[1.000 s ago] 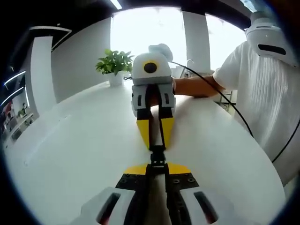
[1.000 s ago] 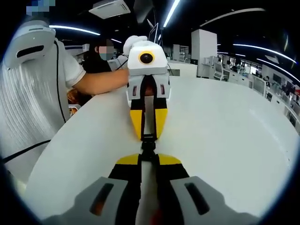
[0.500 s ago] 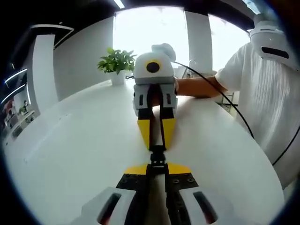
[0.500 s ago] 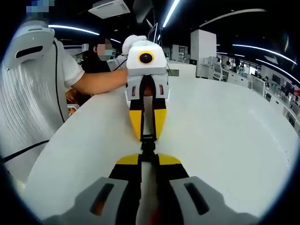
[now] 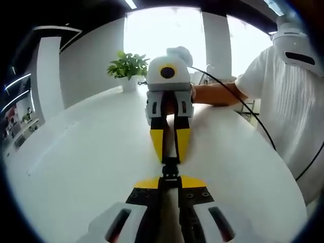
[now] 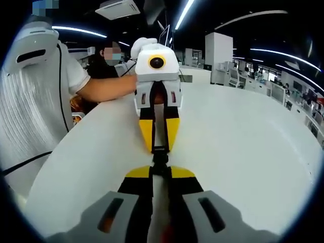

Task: Snap the two parts of the plastic buckle together until the buckle closes and remains connected.

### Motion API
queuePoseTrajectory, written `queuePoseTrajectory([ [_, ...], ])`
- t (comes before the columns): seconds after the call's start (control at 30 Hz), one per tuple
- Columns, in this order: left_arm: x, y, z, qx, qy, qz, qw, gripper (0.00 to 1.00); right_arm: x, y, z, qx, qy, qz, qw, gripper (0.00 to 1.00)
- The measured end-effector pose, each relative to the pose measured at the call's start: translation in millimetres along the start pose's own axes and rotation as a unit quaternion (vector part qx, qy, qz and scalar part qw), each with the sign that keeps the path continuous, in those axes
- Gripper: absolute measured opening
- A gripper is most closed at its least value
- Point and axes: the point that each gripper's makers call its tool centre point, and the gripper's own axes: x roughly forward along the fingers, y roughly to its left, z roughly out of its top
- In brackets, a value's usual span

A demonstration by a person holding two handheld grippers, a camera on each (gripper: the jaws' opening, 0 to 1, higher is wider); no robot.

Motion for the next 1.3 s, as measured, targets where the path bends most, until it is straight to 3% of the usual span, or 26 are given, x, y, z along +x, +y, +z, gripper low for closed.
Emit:
queuePoseTrajectory([
  [0.47,3,-5.1,3.2,0.015,-0.005,-0.023,0.9996,0.07,3,6,2.6,-0.003,-0.008,0.018,0.9998,0.08],
  [0.5,7,-6.4,8.5,0.044,-0.009,-0.029,0.9985,0.07,6,8,4.6,-0.006,-0.010,0.026,0.9996,0.08],
  [0.53,7,-6.8,8.9,0.024,-0.005,-0.027,0.9993,0.08,6,9,5.1,-0.007,-0.006,0.022,0.9997,0.08],
  [0.87,6,-14.3,4.5,0.017,-0.012,-0.032,0.9993,0.08,4,8,3.2,-0.007,-0.008,0.018,0.9998,0.08],
  [1.0,-5,10.4,-4.7,0.010,-0.020,-0.036,0.9991,0.09,3,7,3.1,-0.004,-0.010,0.020,0.9997,0.09],
  [1.13,3,0.3,-1.8,0.037,-0.006,-0.021,0.9991,0.09,3,7,2.8,-0.006,-0.012,0.019,0.9997,0.09],
  [1.3,10,-13.9,4.4,0.036,-0.006,-0.018,0.9992,0.10,2,6,2.2,-0.004,-0.010,0.014,0.9998,0.10],
])
